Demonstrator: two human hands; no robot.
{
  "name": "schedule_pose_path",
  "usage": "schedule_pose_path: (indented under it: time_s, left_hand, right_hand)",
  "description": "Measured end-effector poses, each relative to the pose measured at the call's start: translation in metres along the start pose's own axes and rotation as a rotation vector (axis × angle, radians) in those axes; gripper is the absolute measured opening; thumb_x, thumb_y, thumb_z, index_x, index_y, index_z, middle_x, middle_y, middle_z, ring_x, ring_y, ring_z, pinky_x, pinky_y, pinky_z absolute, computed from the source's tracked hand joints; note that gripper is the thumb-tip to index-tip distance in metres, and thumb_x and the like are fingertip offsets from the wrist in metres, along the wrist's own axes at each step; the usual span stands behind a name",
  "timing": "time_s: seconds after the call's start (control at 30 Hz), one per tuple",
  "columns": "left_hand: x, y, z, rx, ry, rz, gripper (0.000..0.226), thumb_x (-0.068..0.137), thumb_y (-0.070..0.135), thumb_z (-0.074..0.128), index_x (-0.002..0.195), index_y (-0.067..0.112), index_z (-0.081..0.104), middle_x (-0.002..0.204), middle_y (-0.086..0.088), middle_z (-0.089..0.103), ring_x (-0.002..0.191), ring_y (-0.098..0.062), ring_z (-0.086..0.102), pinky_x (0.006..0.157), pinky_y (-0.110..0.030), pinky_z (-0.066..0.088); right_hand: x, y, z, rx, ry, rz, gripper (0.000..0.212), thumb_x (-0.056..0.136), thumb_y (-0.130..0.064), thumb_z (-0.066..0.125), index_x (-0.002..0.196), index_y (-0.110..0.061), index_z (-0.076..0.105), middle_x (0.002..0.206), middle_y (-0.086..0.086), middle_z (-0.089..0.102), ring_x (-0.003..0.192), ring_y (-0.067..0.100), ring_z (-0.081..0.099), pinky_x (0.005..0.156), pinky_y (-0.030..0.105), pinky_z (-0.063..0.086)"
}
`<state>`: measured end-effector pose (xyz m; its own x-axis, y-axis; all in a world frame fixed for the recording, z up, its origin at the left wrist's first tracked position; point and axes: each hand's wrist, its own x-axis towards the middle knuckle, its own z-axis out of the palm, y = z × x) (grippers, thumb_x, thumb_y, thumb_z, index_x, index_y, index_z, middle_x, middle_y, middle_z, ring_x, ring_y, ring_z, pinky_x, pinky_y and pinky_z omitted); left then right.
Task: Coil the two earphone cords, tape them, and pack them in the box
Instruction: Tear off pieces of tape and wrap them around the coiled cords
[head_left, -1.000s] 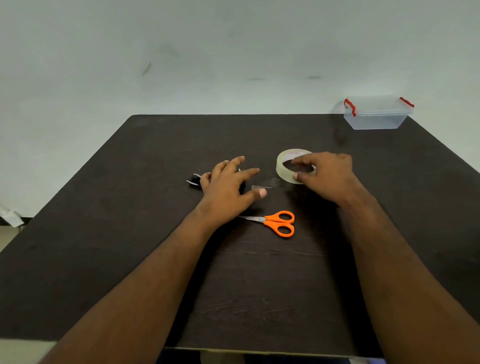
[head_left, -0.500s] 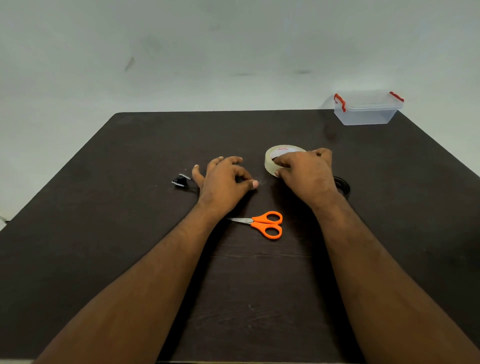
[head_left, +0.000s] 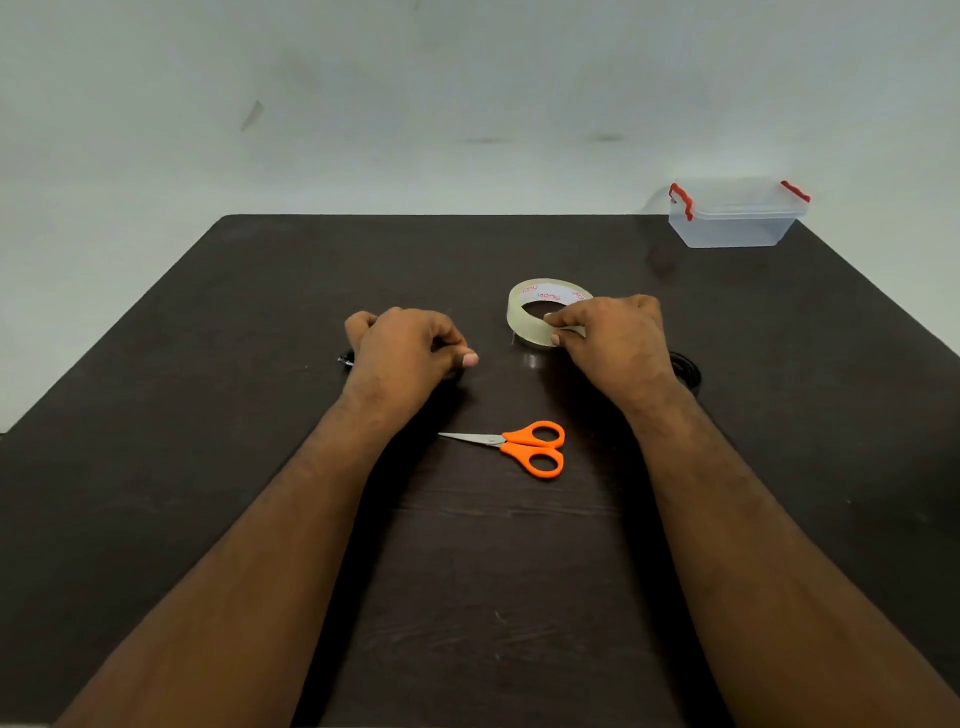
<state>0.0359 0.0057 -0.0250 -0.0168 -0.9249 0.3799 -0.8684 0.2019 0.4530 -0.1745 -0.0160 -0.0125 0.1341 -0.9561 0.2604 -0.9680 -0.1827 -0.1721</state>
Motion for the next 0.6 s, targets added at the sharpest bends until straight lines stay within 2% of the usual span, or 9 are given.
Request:
schedule_pose_path:
  time_s: [0.13, 0.23, 0.3, 0.33, 0.37, 0.43, 0.47, 0.53, 0.6]
  left_hand:
    - [0.000, -0.007, -0.001, -0.035, -0.045, 0.006, 0.011, 0.079, 0.042, 0.072, 0.084, 0.031, 0.074, 0.085, 0.015, 0.071, 0.105, -0.001, 0.044, 0.081, -0.026, 0.015]
    - [-0.001, -0.011, 0.000, 0.001, -0.045, 0.013, 0.012, 0.082, 0.041, 0.070, 0.088, 0.032, 0.074, 0.087, 0.016, 0.070, 0.097, 0.003, 0.033, 0.089, -0.030, 0.020]
    - [0.000, -0.014, 0.002, 0.007, -0.031, 0.021, 0.013, 0.082, 0.044, 0.069, 0.088, 0.034, 0.074, 0.087, 0.017, 0.070, 0.103, 0.000, 0.040, 0.084, -0.030, 0.019]
    - [0.000, -0.015, 0.002, -0.006, -0.029, 0.016, 0.013, 0.082, 0.045, 0.069, 0.088, 0.034, 0.074, 0.087, 0.017, 0.070, 0.107, -0.002, 0.042, 0.081, -0.029, 0.017]
    - [0.001, -0.016, 0.002, -0.020, -0.030, 0.009, 0.013, 0.081, 0.045, 0.069, 0.087, 0.035, 0.074, 0.086, 0.017, 0.070, 0.109, -0.003, 0.044, 0.079, -0.028, 0.015]
    - [0.001, -0.017, 0.003, -0.022, -0.027, 0.018, 0.013, 0.081, 0.047, 0.069, 0.085, 0.035, 0.074, 0.083, 0.017, 0.070, 0.107, -0.002, 0.047, 0.078, -0.028, 0.015]
    - [0.001, -0.017, 0.003, -0.009, -0.018, 0.027, 0.014, 0.080, 0.048, 0.069, 0.084, 0.035, 0.074, 0.082, 0.018, 0.070, 0.105, -0.001, 0.048, 0.079, -0.029, 0.016]
    - [-0.001, -0.017, 0.004, 0.016, -0.001, 0.039, 0.016, 0.081, 0.050, 0.068, 0.083, 0.035, 0.074, 0.081, 0.018, 0.070, 0.102, -0.001, 0.048, 0.081, -0.030, 0.017]
    - [-0.001, -0.019, 0.004, 0.035, 0.009, 0.058, 0.018, 0.082, 0.051, 0.066, 0.084, 0.034, 0.074, 0.083, 0.017, 0.070, 0.100, -0.001, 0.048, 0.082, -0.031, 0.019]
  right_hand:
    - [0.002, -0.002, 0.006, -0.006, 0.006, -0.033, 0.028, 0.092, -0.030, 0.059, 0.120, -0.034, 0.064, 0.126, -0.006, 0.063, 0.120, 0.019, 0.052, 0.101, 0.037, 0.031]
    - [-0.002, -0.005, 0.004, -0.033, 0.040, -0.113, 0.037, 0.086, -0.031, 0.067, 0.123, -0.032, 0.062, 0.132, -0.004, 0.055, 0.120, 0.024, 0.048, 0.097, 0.043, 0.038]
    - [-0.007, -0.008, -0.004, 0.051, 0.042, -0.170, 0.035, 0.081, -0.033, 0.072, 0.115, -0.029, 0.066, 0.122, -0.002, 0.056, 0.113, 0.023, 0.051, 0.094, 0.042, 0.043]
    - [-0.011, -0.009, -0.010, 0.137, -0.010, -0.202, 0.026, 0.079, -0.032, 0.074, 0.103, -0.027, 0.070, 0.112, -0.003, 0.060, 0.106, 0.019, 0.054, 0.090, 0.039, 0.046]
    - [-0.016, -0.011, -0.018, 0.230, -0.135, -0.218, 0.016, 0.078, -0.032, 0.076, 0.092, -0.025, 0.072, 0.101, -0.006, 0.064, 0.097, 0.014, 0.058, 0.084, 0.033, 0.049]
    - [-0.029, -0.018, -0.032, 0.338, -0.475, -0.208, 0.015, 0.075, -0.035, 0.079, 0.079, -0.021, 0.072, 0.081, -0.008, 0.069, 0.078, 0.005, 0.062, 0.071, 0.023, 0.050]
    - [-0.035, -0.021, -0.035, 0.315, -0.583, -0.212, 0.018, 0.073, -0.036, 0.080, 0.076, -0.020, 0.072, 0.077, -0.007, 0.070, 0.074, 0.005, 0.063, 0.068, 0.023, 0.049]
    - [-0.043, -0.025, -0.037, 0.207, -0.627, -0.228, 0.019, 0.070, -0.035, 0.081, 0.073, -0.020, 0.070, 0.077, -0.006, 0.070, 0.074, 0.008, 0.063, 0.064, 0.026, 0.048]
    - [-0.048, -0.028, -0.035, 0.125, -0.584, -0.248, 0.016, 0.072, -0.030, 0.080, 0.072, -0.020, 0.068, 0.080, -0.006, 0.067, 0.077, 0.011, 0.061, 0.062, 0.024, 0.046]
